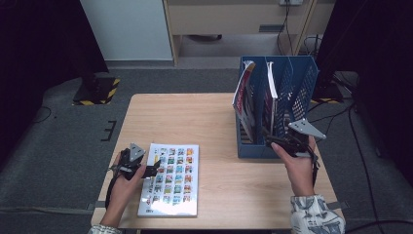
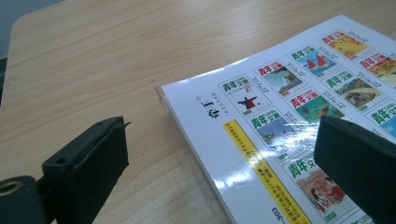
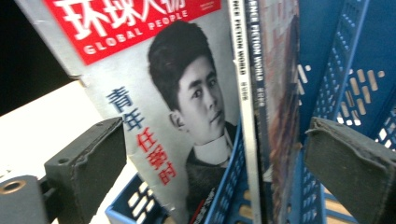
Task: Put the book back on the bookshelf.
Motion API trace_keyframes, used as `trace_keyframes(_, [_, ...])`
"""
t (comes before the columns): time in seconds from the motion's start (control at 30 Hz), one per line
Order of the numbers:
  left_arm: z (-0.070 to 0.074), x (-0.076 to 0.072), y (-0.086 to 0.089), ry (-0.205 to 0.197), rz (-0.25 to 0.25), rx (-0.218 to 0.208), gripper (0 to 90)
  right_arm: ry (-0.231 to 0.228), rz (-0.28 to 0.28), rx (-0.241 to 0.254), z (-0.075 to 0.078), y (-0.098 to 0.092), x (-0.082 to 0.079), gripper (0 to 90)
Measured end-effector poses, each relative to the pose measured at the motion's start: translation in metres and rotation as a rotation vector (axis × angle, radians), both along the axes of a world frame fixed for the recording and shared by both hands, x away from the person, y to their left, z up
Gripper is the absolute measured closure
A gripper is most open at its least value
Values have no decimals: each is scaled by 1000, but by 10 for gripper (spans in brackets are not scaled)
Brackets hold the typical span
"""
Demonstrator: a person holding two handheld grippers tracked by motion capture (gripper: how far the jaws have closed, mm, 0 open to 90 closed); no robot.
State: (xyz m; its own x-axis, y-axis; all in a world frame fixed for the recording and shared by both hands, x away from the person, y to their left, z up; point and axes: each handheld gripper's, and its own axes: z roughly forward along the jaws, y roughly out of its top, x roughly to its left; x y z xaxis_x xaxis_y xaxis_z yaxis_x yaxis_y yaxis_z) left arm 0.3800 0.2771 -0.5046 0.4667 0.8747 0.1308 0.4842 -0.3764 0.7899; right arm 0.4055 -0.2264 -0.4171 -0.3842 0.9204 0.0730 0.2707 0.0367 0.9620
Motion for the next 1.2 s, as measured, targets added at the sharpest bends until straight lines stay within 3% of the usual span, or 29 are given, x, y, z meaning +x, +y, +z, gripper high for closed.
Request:
trace_keyframes(0.4, [-1, 1, -1, 10, -8, -2, 32, 12, 93, -6, -7, 22, -23, 36])
trace_keyframes(0.87, [-2, 2, 0, 22, -15, -14, 33, 56, 215, -91, -23, 60, -24, 62])
trace_keyframes(1.2, [-3, 2, 0, 27, -18, -16, 33, 62, 312, -138, -29, 94, -32, 64])
